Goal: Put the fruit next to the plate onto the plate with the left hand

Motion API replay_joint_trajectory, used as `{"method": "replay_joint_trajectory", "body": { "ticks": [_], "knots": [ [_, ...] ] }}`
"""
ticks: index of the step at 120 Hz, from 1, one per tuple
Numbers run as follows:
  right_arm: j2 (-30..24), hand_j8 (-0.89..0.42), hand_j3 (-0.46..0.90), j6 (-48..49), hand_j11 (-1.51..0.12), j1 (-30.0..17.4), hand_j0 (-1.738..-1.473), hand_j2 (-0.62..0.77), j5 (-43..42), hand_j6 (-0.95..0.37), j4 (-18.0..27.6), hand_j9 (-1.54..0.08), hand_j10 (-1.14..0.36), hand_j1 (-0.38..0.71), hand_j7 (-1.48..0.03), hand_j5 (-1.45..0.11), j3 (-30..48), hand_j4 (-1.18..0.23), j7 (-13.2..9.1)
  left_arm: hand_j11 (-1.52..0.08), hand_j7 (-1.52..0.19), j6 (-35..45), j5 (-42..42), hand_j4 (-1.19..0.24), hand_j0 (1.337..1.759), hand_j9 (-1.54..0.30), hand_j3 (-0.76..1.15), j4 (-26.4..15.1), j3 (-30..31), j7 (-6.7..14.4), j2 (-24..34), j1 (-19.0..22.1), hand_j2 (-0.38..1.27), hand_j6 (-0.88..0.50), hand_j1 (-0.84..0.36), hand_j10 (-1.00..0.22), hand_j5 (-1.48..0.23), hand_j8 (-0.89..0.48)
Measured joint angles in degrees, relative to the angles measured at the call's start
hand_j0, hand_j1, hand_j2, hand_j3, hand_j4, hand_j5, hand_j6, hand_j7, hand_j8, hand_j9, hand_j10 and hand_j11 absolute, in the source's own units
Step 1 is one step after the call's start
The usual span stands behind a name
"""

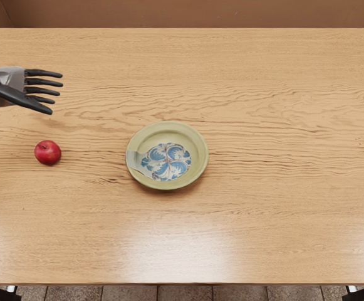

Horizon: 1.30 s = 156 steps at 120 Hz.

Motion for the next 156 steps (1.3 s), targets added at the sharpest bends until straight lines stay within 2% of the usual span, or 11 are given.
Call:
{"method": "replay_joint_trajectory", "body": {
  "ticks": [20, 35, 48, 60, 73, 82, 90, 100, 110, 127, 156],
  "knots": [
    [0.0, -0.04, 0.0, 0.0, -0.05, 0.0, -1.658, -0.01, -0.03, -0.04, 0.0, -0.05, -0.03, -0.31, -0.05, -0.05, -0.04, -0.03, 0.0, -0.32, -0.32, 0.0, 1.88, -0.25, 1.658, -0.32, 0.0, -3.99, -0.01, 0.01, 1.95, -0.95, 0.05, -0.25, 0.05, -0.25, -0.32, -0.25],
    [0.0, -0.04, 0.0, 0.0, -0.05, 0.0, -1.658, -0.01, -0.04, -0.04, -0.01, -0.05, -0.03, -0.31, -0.05, -0.05, -0.01, -0.04, 0.0, -0.32, -0.32, 0.0, 10.56, -0.25, 1.658, -0.32, 0.0, -20.73, -1.26, 0.06, 12.62, -0.7, 0.05, -0.25, 0.05, -0.25, -0.32, -0.25],
    [0.0, -0.04, 0.0, 0.0, -0.05, 0.0, -1.658, -0.01, -0.05, -0.04, -0.01, -0.05, -0.03, -0.31, -0.05, -0.05, 0.0, -0.04, 0.0, -0.32, -0.32, 0.98, 17.74, -0.25, 1.658, -0.32, 0.0, -33.48, -1.73, 0.08, 17.61, 0.48, 0.05, -0.25, 0.05, -0.25, -0.32, -0.25],
    [0.0, -0.04, 0.0, 0.0, -0.05, 0.0, -1.658, -0.01, -0.04, -0.04, -0.01, -0.05, -0.03, -0.31, -0.05, -0.05, 0.0, -0.04, 0.0, -0.32, -0.32, 7.88, 24.59, -0.25, 1.658, -0.32, 0.0, -41.16, -1.67, 0.21, 18.33, 2.87, 0.05, -0.25, 0.06, -0.25, -0.32, -0.25],
    [0.0, -0.04, 0.0, 0.0, -0.05, 0.04, -1.658, -0.01, -0.04, -0.04, -0.01, -0.05, -0.03, -0.31, -0.05, -0.05, 0.0, -0.04, 0.0, -0.32, -0.32, 18.0, 32.6, -0.25, 1.658, -0.32, 0.0, -46.42, -1.6, 1.32, 17.73, 5.38, 0.05, -0.25, 0.06, -0.25, -0.32, -0.25],
    [0.0, -0.04, 0.0, 0.0, -0.05, 0.07, -1.658, -0.01, -0.03, -0.04, -0.01, -0.05, -0.03, -0.31, -0.05, -0.05, 0.0, -0.04, 0.0, -0.32, -0.32, 24.43, 37.9, -0.25, 1.658, -0.32, 0.0, -48.66, -1.56, 3.51, 17.15, 6.98, 0.05, -0.25, 0.06, -0.25, -0.32, -0.25],
    [0.0, -0.04, 0.0, 0.0, -0.05, 0.08, -1.658, -0.01, 0.0, -0.04, -0.01, -0.05, -0.03, -0.31, -0.05, -0.05, 0.0, -0.04, 0.0, -0.32, -0.32, 28.25, 41.19, -0.25, 1.658, -0.32, 0.0, -50.03, -1.53, 7.15, 17.03, 7.89, 0.05, -0.25, 0.06, -0.25, -0.32, -0.25],
    [0.0, -0.04, 0.0, 0.0, -0.05, 0.08, -1.658, -0.01, 0.01, -0.04, -0.01, -0.05, -0.03, -0.31, -0.05, -0.05, 0.0, -0.04, -0.01, -0.32, -0.32, 32.16, 44.9, -0.25, 1.658, -0.32, 0.0, -51.5, -1.36, 13.47, 15.02, 9.12, 0.05, -0.26, 0.06, -0.25, -0.32, -0.26],
    [0.0, -0.04, 0.0, 0.0, -0.05, 0.09, -1.658, -0.01, 0.03, -0.04, -0.01, -0.05, -0.03, -0.31, -0.05, -0.05, 0.0, -0.04, -0.03, -0.32, -0.32, 34.84, 47.01, -0.26, 1.658, -0.32, 0.0, -52.24, -1.26, 16.81, 14.93, 9.41, 0.05, -0.26, 0.06, -0.25, -0.32, -0.26],
    [0.0, -0.04, 0.0, 0.0, -0.05, 0.09, -1.658, -0.01, 0.03, -0.04, -0.01, -0.05, -0.03, -0.31, -0.05, -0.05, 0.0, -0.04, -0.07, -0.32, -0.32, 37.14, 48.34, -0.26, 1.658, -0.32, 0.0, -52.7, -1.18, 18.83, 14.85, 9.45, 0.05, -0.26, 0.06, -0.26, -0.32, -0.26],
    [0.0, -0.04, 0.0, 0.0, -0.05, 0.09, -1.658, -0.01, 0.04, -0.04, 0.06, -0.05, -0.03, -0.31, -0.05, -0.05, 0.0, -0.04, -0.09, -0.32, -0.33, 40.81, 51.75, -0.26, 1.658, -0.33, 0.0, -52.71, 2.53, 19.46, 13.09, 9.35, 0.06, -0.26, 0.05, -0.26, -0.33, -0.26]
  ]
}}
